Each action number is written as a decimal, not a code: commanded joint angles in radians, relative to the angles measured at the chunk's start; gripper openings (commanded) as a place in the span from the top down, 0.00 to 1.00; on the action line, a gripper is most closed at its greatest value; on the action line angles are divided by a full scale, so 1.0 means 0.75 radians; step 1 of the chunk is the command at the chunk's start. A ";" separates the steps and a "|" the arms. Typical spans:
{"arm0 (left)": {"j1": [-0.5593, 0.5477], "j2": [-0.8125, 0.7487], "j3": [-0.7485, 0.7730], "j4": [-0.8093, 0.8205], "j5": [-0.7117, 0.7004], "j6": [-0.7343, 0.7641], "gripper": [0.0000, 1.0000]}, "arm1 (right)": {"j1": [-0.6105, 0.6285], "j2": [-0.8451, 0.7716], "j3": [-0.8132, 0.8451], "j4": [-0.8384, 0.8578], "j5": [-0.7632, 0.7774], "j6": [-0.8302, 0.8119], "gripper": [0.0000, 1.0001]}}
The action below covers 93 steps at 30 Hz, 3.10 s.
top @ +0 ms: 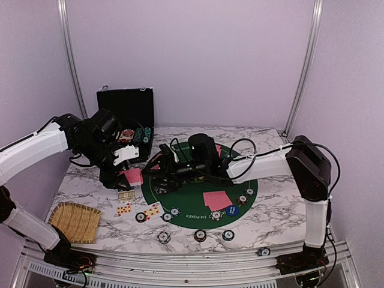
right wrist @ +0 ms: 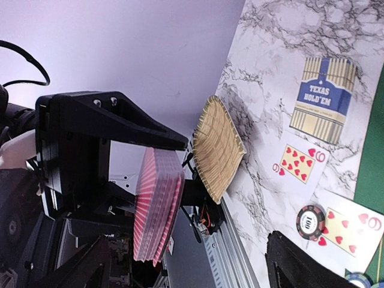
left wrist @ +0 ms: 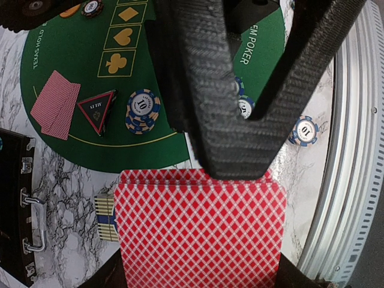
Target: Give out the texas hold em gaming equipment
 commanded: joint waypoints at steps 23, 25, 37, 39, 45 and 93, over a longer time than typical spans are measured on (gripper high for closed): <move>0.001 0.008 0.021 -0.019 0.039 -0.006 1.00 | 0.082 0.348 0.424 0.037 -0.119 0.125 0.13; 0.001 0.004 0.022 -0.019 0.037 -0.004 1.00 | 0.080 0.354 0.423 0.029 -0.123 0.125 0.14; 0.001 -0.005 0.023 -0.019 0.036 0.000 1.00 | 0.026 0.259 0.290 -0.133 -0.078 0.003 0.23; 0.001 -0.004 0.023 -0.020 0.035 0.002 1.00 | 0.013 0.229 0.255 -0.131 -0.076 -0.005 0.28; 0.001 -0.001 0.022 -0.019 0.033 0.002 1.00 | -0.010 0.163 0.189 -0.099 -0.082 -0.003 0.40; 0.001 -0.012 -0.010 -0.019 0.000 0.020 1.00 | -0.041 0.034 0.049 0.158 -0.156 0.219 0.44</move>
